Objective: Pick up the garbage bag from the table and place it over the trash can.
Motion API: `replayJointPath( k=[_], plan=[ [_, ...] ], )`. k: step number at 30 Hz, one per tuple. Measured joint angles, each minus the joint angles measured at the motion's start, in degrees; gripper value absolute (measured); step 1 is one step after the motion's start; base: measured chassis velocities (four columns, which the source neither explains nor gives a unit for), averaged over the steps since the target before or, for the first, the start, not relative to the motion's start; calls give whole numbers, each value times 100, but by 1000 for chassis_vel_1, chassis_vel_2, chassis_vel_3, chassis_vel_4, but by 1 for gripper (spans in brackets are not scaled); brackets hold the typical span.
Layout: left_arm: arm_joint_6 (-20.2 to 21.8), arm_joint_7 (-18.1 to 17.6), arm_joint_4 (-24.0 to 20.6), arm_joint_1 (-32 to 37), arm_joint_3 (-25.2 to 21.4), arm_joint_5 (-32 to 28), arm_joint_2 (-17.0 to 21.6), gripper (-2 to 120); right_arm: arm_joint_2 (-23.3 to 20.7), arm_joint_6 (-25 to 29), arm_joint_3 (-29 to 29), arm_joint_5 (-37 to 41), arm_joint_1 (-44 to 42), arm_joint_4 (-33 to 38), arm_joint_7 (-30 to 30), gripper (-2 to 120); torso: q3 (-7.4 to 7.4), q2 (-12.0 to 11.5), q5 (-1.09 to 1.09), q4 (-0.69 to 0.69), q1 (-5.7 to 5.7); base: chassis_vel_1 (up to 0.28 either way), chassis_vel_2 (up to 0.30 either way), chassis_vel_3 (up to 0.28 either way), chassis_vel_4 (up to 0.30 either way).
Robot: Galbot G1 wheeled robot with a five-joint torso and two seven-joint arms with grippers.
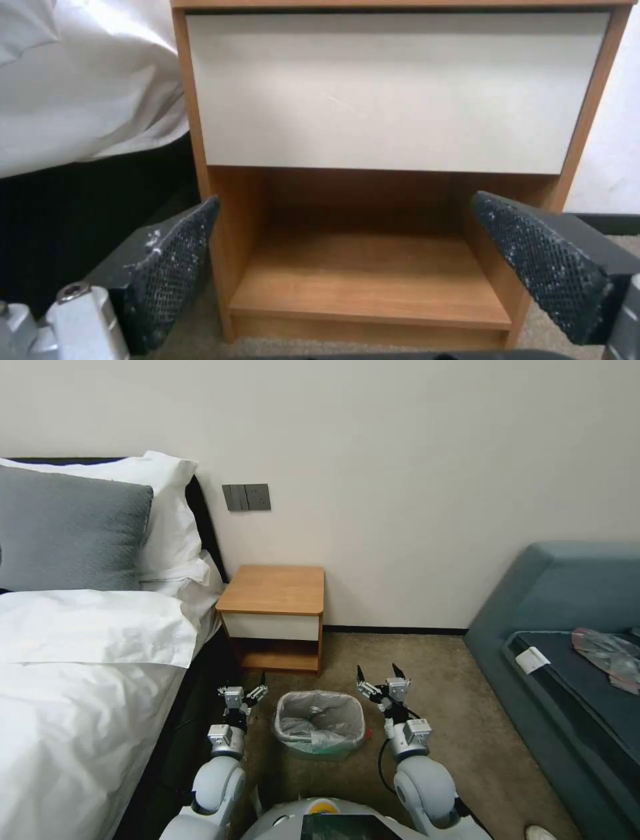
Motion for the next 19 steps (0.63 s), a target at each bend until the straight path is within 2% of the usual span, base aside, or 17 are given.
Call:
replayJointPath(
  k=[19],
  plan=[
    [41,-5,-12,0,1,-17,-1,97,-13,-15,-9,29,14,6,-6,100,0,0,0,0,0,0,0,0,0]
  ],
)
